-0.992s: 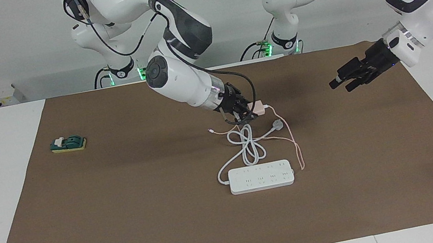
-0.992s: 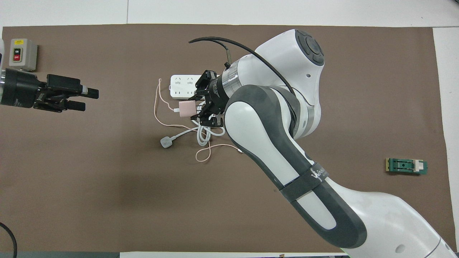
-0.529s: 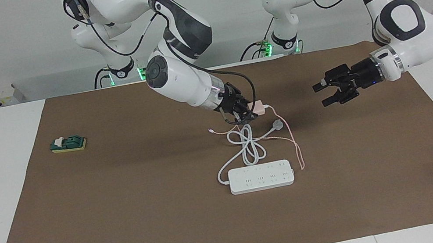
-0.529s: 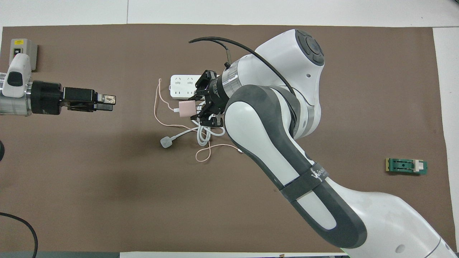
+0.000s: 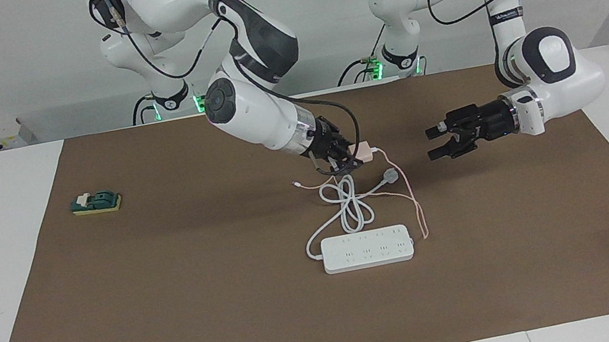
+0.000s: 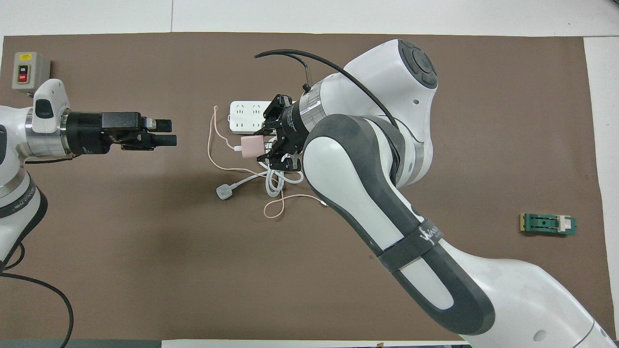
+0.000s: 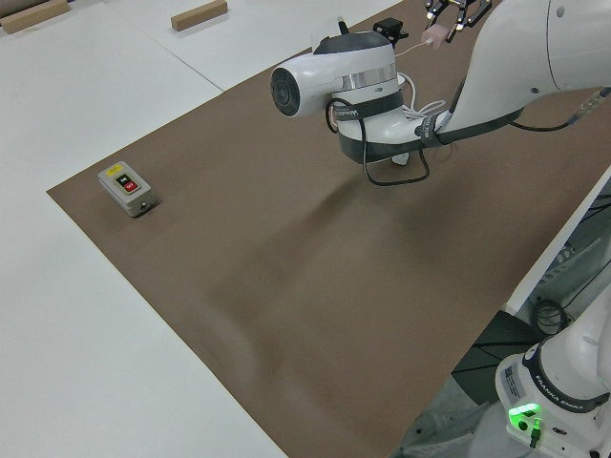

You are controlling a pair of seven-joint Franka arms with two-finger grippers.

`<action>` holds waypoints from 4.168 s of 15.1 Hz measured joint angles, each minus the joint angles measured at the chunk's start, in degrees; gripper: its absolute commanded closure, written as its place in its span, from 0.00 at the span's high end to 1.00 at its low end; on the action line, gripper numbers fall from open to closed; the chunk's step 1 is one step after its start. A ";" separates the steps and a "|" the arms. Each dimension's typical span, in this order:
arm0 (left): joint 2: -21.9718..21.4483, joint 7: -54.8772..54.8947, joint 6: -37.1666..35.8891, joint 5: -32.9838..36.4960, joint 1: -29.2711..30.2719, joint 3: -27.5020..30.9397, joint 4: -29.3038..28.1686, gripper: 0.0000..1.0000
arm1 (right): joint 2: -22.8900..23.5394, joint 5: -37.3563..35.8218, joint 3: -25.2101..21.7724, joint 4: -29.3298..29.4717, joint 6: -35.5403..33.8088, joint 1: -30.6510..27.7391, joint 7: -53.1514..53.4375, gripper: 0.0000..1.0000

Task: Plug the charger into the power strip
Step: 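Hold the charger with the right gripper while the left gripper approaches it, then grasp the charger with the left gripper, then open the right gripper, then lift the charger with the left gripper while the right gripper withdraws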

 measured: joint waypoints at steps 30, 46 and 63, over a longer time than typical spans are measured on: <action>-1.98 8.47 9.49 -18.00 -12.77 -0.04 -6.43 0.62 | 0.06 0.08 0.00 0.02 0.11 0.00 0.00 0.00; -2.05 10.16 8.27 -18.14 -12.32 0.77 -6.47 0.00 | 0.15 0.79 -0.03 0.29 1.29 0.05 0.07 1.00; -0.09 10.36 6.56 37.46 -8.62 0.73 19.41 0.00 | -8.80 -19.05 -1.21 1.79 -17.82 -17.85 -41.47 1.00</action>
